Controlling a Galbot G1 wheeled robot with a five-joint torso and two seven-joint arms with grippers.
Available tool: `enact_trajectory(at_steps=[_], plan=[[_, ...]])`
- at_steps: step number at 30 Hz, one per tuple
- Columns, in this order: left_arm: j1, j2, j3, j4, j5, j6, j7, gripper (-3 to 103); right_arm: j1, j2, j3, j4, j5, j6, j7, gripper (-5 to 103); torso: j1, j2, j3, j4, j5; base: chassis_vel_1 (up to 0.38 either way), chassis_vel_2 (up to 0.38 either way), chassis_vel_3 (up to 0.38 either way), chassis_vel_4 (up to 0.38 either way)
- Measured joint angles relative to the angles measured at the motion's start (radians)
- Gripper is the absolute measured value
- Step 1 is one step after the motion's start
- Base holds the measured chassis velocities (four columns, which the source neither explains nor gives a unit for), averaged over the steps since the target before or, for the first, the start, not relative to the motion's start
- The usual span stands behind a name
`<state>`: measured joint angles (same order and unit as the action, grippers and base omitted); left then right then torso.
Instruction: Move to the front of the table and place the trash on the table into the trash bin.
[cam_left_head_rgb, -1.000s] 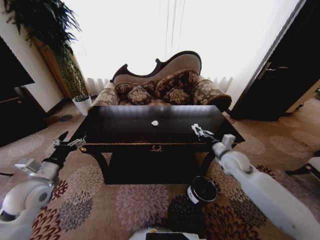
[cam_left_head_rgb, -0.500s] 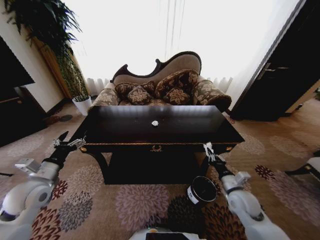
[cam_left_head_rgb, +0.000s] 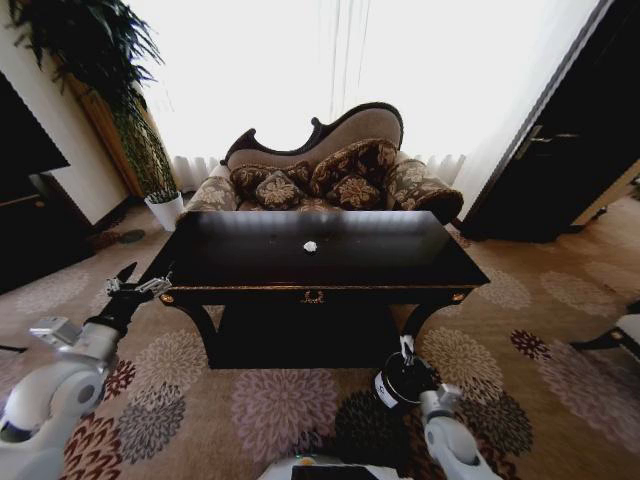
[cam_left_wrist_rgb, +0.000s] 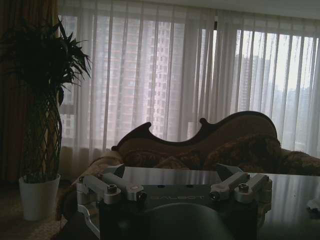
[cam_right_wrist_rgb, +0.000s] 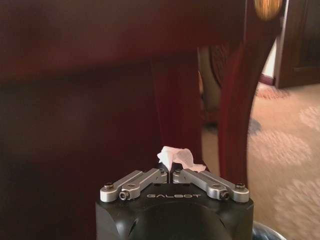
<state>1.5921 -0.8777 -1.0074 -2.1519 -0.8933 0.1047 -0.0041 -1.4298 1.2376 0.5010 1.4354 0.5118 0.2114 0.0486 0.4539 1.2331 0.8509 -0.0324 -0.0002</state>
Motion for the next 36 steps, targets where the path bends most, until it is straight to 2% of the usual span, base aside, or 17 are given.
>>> enact_trajectory(at_steps=[4, 10, 14, 18, 25, 26, 27, 29, 34, 36], plan=[[0.0, 0.0, 0.0, 0.0, 0.0, 0.0, 0.0, 100, 0.087, -0.03, -0.039, -0.21, -0.016, 0.039, 0.005, 0, 0.0, 0.0, 0.0, 0.0001, 0.0001, 0.0, 0.0, 0.0, 0.0], [0.0, 0.0, 0.0, 0.0, 0.0, 0.0, 0.0, 100, 0.168, -0.059, -0.06, -0.36, -0.013, 0.048, 0.008, 0, 0.0, 0.0, 0.0, -0.0001, 0.0, 0.0, 0.0, 0.0, 0.0], [0.0, 0.0, 0.0, 0.0, 0.0, 0.0, 0.0, 100, 0.265, -0.08, -0.079, -0.521, -0.019, 0.064, 0.008, 0, 0.0, 0.0, 0.0, 0.0, 0.0002, 0.0, 0.0, 0.0, 0.0], [0.0, 0.0, 0.0, 0.0, 0.0, 0.0, 0.0, 100, 0.315, -0.099, -0.087, -0.611, -0.022, 0.074, 0.004, 0, 0.0, 0.0, 0.0, 0.0, -0.0001, 0.0, 0.0, 0.0, 0.0], [0.0, 0.0, 0.0, 0.0, 0.0, 0.0, 0.0, 100, 0.335, -0.094, -0.093, -0.654, -0.022, 0.074, 0.0, 0, 0.0, 0.0, 0.0, -0.0001, -0.0001, 0.0, 0.0, 0.0, 0.0], [0.0, 0.0, 0.0, 0.0, 0.0, 0.0, 0.0, 100, 0.335, -0.087, -0.095, -0.654, -0.023, 0.073, -0.002, -2, 0.0, 0.0, 0.0, -0.0001, 0.0001, 0.0, 0.0, 0.0, 0.0], [0.0, 0.0, 0.0, 0.0, 0.0, 0.0, 0.0, 100, 0.333, -0.081, -0.096, -0.653, -0.025, 0.072, -0.005, 2, 0.0, 0.0, 0.0, 0.0, 0.0001, 0.0, 0.0, 0.0, 0.0], [0.0, 0.0, 0.0, 0.0, 0.0, 0.0, 0.0, 100, 0.332, -0.078, -0.097, -0.652, -0.025, 0.071, -0.006, 2, 0.0, 0.0, 0.0, 0.0, 0.0001, 0.0, 0.0, 0.0, 0.0], [0.0, 0.0, 0.0, 0.0, 0.0, 0.0, 0.0, 100, 0.335, -0.061, -0.097, -0.645, -0.025, 0.063, -0.007, 28, 0.0, 0.0, 0.0, 0.0, 0.0, 0.0, 0.0, 0.0, 0.0], [0.0, 0.0, 0.0, 0.0, 0.0, 0.0, 0.0, 100, 0.335, -0.061, -0.097, -0.645, -0.025, 0.063, -0.007, 28, 0.0, 0.0, 0.0, 0.0, 0.0, 0.0, 0.0, 0.0, 0.0]])
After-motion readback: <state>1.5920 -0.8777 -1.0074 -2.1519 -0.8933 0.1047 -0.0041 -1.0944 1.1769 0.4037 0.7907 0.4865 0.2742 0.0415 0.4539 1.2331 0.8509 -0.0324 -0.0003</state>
